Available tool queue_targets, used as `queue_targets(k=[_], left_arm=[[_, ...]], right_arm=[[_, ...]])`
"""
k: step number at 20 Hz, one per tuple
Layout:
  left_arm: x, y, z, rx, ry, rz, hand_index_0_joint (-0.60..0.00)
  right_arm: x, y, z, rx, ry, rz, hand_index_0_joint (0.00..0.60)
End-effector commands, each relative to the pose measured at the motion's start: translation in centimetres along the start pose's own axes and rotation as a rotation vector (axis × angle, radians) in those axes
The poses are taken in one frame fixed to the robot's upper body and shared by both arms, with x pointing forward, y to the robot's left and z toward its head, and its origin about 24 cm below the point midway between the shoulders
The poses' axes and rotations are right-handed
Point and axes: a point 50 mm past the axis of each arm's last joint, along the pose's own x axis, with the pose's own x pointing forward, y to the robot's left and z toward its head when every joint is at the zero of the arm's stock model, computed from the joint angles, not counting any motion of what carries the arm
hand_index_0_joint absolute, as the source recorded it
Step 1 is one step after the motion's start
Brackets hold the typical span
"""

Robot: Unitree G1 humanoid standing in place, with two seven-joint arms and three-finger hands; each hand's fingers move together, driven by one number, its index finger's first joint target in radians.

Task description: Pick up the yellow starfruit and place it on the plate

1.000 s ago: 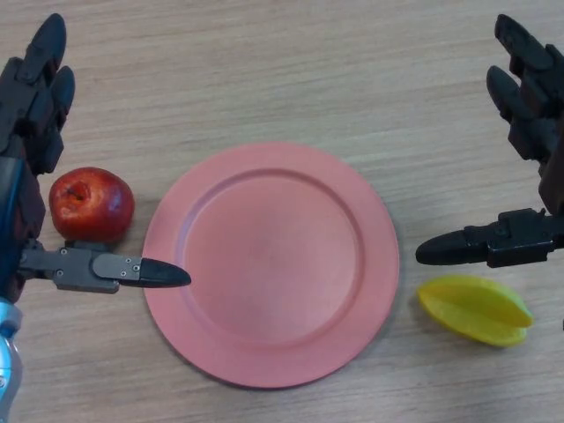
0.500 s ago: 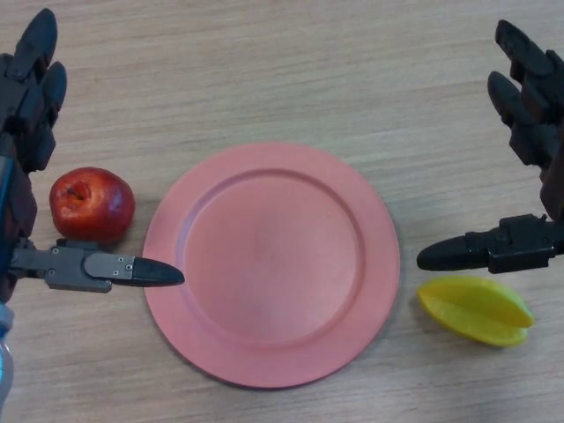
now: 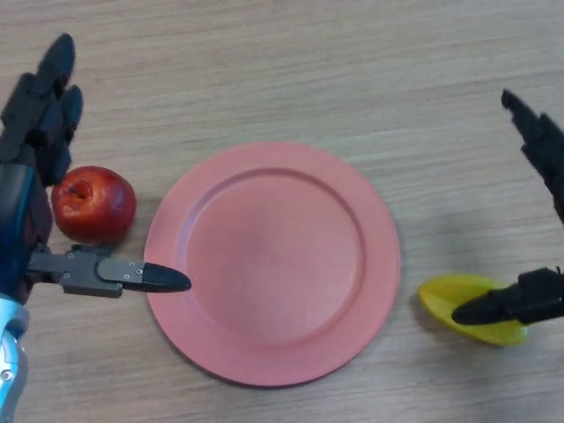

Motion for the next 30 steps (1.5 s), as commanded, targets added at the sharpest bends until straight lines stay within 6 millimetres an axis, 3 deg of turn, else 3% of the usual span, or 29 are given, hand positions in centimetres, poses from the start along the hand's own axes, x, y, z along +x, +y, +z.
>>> queue_targets(k=[1, 5, 12, 13, 14, 17, 18, 22, 30], left_arm=[[0.2, 0.9, 2.6, 0.062, -0.167, 0.029, 0.0], [0.3, 1.0, 2.7, 0.054, -0.19, 0.037, 0.0], [0.4, 1.0, 2.6, 0.053, -0.19, 0.034, 0.0], [0.3, 1.0, 2.6, 0.048, -0.189, 0.035, 0.0], [0.3, 1.0, 2.6, 0.047, -0.189, 0.035, 0.0], [0.0, 1.2, 2.6, 0.043, -0.177, 0.035, 0.0], [0.0, 1.3, 2.6, 0.043, -0.173, 0.036, 0.0], [-0.2, 1.4, 2.7, 0.047, -0.178, 0.044, 0.0], [-0.4, 1.5, 3.0, 0.033, -0.194, 0.048, 0.0]], right_arm=[[-0.4, -1.5, 0.2, -0.119, -0.052, -0.083, 0.0], [-0.4, -1.1, -1.3, -0.185, 0.022, -0.087, 0.0], [-0.3, 0.9, -3.0, -0.102, 0.094, -0.033, 0.0], [-0.3, 1.1, -3.2, -0.102, 0.104, -0.024, 0.05], [-0.3, 1.2, -3.2, -0.103, 0.106, -0.022, 0.15], [-0.7, 2.2, -3.4, -0.087, 0.141, 0.025, 0.55], [-0.8, 2.6, -3.4, -0.077, 0.151, 0.041, 0.6], [-0.8, 2.6, -3.8, -0.123, 0.141, 0.035, 0.6], [0.7, 0.4, 1.1, -0.08, -0.05, -0.062, 0.6]])
